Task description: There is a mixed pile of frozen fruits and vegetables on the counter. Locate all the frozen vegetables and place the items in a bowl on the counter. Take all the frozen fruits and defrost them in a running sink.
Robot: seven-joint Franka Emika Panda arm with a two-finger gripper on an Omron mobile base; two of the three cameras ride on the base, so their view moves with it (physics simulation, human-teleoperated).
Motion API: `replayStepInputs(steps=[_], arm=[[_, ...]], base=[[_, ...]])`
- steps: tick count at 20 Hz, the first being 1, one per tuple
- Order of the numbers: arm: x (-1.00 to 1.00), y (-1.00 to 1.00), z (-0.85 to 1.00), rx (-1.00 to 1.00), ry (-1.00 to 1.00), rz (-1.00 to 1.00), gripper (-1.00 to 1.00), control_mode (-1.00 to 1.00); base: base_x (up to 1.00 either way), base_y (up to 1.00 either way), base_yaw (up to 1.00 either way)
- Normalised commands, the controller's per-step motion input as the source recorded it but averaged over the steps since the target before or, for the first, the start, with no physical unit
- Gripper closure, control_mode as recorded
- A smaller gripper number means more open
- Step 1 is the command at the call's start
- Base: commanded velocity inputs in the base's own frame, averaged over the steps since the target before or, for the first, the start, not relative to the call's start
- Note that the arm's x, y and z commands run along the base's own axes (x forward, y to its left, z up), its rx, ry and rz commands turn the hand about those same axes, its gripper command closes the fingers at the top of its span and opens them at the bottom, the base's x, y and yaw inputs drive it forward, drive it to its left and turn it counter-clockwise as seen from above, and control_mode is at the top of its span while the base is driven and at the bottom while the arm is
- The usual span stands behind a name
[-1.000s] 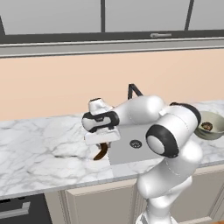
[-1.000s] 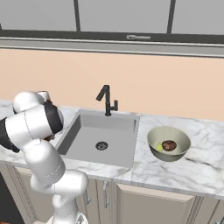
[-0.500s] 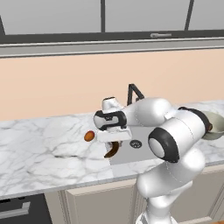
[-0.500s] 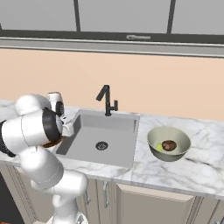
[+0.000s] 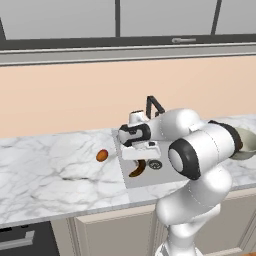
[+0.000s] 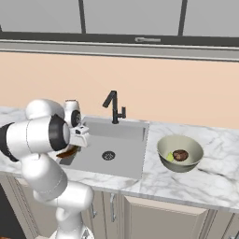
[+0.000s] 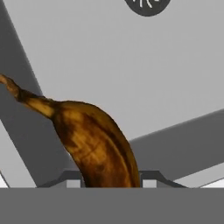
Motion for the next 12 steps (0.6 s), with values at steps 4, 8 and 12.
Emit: replayStepInputs(steps=[4, 8, 12], arm=[[0.29, -0.38, 0.00, 0.00, 0.06, -0.03, 1.00, -1.00], [0.36, -0.35, -0.08, 0.00, 0.05, -0.01, 1.00, -1.00], [0.39, -0.15, -0.09, 0.01, 0.00, 0.00, 1.00, -1.00]], base=[[0.00, 0.00, 0.00], [0.00, 0.00, 0.00], [0.00, 0.00, 0.00]])
